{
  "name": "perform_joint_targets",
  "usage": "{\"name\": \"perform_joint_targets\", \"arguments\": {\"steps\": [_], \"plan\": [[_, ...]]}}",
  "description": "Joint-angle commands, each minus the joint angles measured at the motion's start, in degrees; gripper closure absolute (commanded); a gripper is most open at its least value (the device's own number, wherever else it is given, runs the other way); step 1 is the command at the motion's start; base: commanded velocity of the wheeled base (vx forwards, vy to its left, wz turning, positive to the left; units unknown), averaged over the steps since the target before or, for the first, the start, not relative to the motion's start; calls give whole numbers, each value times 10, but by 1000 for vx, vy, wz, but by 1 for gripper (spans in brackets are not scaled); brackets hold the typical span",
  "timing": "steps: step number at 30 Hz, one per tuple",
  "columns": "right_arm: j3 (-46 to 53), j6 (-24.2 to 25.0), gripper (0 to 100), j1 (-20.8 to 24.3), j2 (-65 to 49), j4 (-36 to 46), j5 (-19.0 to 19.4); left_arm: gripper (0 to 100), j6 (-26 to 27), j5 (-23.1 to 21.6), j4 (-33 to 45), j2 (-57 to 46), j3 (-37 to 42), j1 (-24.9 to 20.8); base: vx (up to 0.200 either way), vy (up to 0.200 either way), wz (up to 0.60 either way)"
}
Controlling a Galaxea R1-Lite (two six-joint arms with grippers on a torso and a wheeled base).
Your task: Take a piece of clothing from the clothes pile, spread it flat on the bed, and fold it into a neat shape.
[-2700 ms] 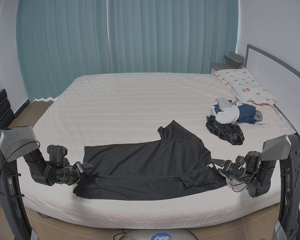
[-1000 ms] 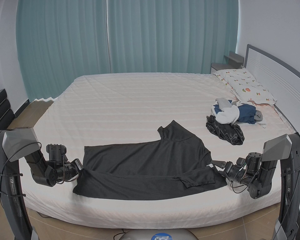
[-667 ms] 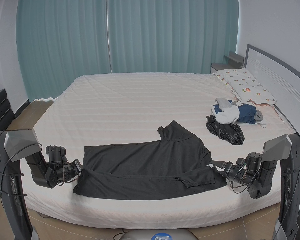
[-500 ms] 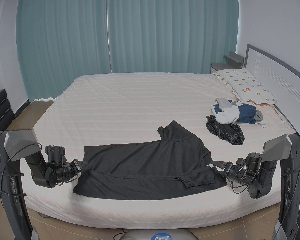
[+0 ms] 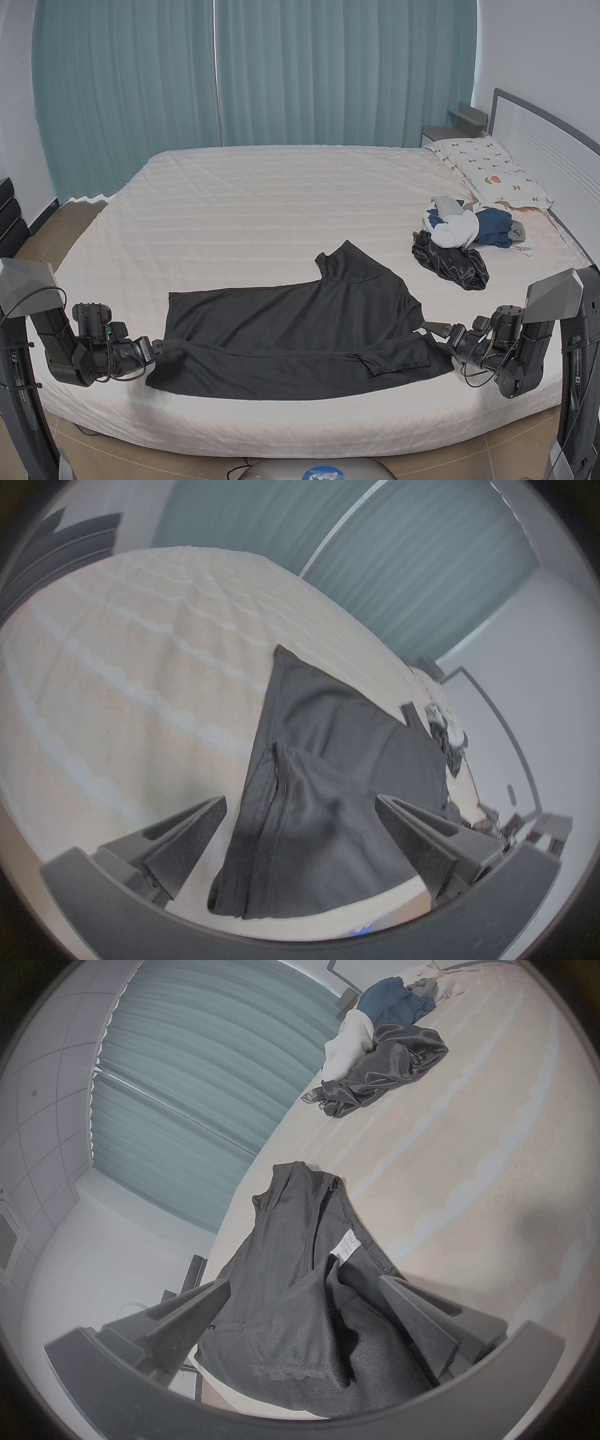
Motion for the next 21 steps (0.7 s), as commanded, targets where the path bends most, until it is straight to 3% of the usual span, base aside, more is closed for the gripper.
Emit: {"name": "perform_joint_targets", "arguments": {"steps": [1, 6, 7, 11, 14, 21], "plan": [[0, 0, 0, 0, 0, -8, 0, 0, 58, -25, -1, -7, 41, 14, 0, 0, 0], [0, 0, 0, 0, 0, -8, 0, 0, 70, -24, -1, -1, 45, 14, 0, 0, 0], [0, 0, 0, 0, 0, -8, 0, 100, 78, -23, -1, 0, 49, 14, 0, 0, 0], [0, 0, 0, 0, 0, -8, 0, 100, 104, -14, -1, 9, 60, 15, 0, 0, 0], [0, 0, 0, 0, 0, -8, 0, 100, 119, 24, -1, 10, 75, 17, 0, 0, 0], [0, 0, 0, 0, 0, -8, 0, 100, 121, 29, 0, -10, 97, 26, 0, 0, 0]]}}
